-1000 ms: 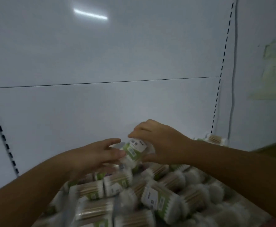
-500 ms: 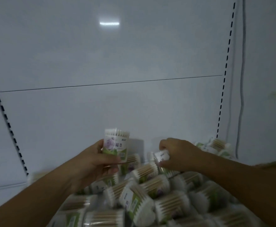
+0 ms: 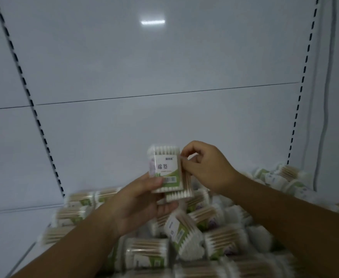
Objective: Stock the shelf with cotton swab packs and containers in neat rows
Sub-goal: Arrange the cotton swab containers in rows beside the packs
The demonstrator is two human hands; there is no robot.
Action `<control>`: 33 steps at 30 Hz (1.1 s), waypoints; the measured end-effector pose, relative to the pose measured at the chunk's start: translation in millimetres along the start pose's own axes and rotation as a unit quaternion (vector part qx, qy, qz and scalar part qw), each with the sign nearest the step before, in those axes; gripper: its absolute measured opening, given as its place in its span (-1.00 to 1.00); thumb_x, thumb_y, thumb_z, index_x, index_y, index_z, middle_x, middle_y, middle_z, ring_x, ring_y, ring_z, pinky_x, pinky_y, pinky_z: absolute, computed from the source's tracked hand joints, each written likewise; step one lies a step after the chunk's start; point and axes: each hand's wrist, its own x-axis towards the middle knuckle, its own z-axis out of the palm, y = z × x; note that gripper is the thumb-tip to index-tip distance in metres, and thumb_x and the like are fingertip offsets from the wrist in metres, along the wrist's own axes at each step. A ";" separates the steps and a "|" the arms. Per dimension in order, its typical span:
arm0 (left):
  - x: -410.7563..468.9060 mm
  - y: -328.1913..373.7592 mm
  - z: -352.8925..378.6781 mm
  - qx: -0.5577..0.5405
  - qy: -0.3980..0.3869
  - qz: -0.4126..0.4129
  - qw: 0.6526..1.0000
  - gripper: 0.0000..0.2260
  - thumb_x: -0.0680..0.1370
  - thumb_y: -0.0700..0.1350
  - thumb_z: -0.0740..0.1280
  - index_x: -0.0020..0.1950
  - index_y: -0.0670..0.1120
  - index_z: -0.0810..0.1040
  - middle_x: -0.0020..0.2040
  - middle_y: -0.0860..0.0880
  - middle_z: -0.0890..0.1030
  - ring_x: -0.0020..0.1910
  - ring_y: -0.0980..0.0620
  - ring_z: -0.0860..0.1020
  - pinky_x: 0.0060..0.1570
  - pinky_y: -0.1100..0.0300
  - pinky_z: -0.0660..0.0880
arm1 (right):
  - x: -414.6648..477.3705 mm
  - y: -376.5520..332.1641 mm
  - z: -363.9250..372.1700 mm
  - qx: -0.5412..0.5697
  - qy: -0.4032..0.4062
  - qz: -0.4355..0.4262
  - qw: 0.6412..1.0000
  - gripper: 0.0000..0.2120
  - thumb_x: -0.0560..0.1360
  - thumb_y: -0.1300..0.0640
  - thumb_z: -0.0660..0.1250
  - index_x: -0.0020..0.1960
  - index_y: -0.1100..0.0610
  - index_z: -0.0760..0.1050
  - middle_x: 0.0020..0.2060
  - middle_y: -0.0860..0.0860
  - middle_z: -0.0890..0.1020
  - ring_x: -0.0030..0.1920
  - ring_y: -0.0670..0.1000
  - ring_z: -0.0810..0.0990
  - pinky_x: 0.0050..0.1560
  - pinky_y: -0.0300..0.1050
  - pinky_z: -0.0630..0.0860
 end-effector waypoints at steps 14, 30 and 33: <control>-35.3 -6.9 -6.1 -0.139 -0.199 0.077 0.967 -0.49 0.53 -0.06 0.37 0.42 -0.20 0.35 0.52 -0.29 0.17 0.48 -0.37 0.07 0.37 -0.42 -0.03 | -33.2 -26.8 9.4 0.133 -0.022 -0.026 0.991 -0.95 0.41 -0.03 0.34 -0.18 -0.08 0.50 -0.35 0.02 0.65 -0.31 0.12 0.62 -0.20 0.12 0.60; -65.2 29.0 -20.0 -0.112 -0.085 0.155 0.978 -0.45 0.29 -0.02 0.55 0.24 -0.07 0.50 0.33 -0.15 0.49 0.38 -0.19 0.40 0.30 -0.31 0.32 | -60.2 -3.3 20.5 -0.406 -0.217 0.066 0.885 -0.46 0.31 -0.32 0.38 0.20 -0.14 0.36 -0.29 -0.21 0.40 -0.31 -0.24 0.38 -0.38 -0.35 0.22; -91.5 35.1 -32.7 -0.127 -0.082 0.159 0.975 -0.46 0.29 -0.03 0.56 0.22 -0.07 0.53 0.32 -0.15 0.51 0.38 -0.20 0.41 0.29 -0.33 0.32 | -53.9 -9.0 11.6 -0.326 -0.205 0.150 0.910 -0.54 0.28 -0.19 0.50 0.09 -0.13 0.41 -0.23 -0.19 0.52 -0.27 -0.24 0.49 -0.35 -0.37 0.36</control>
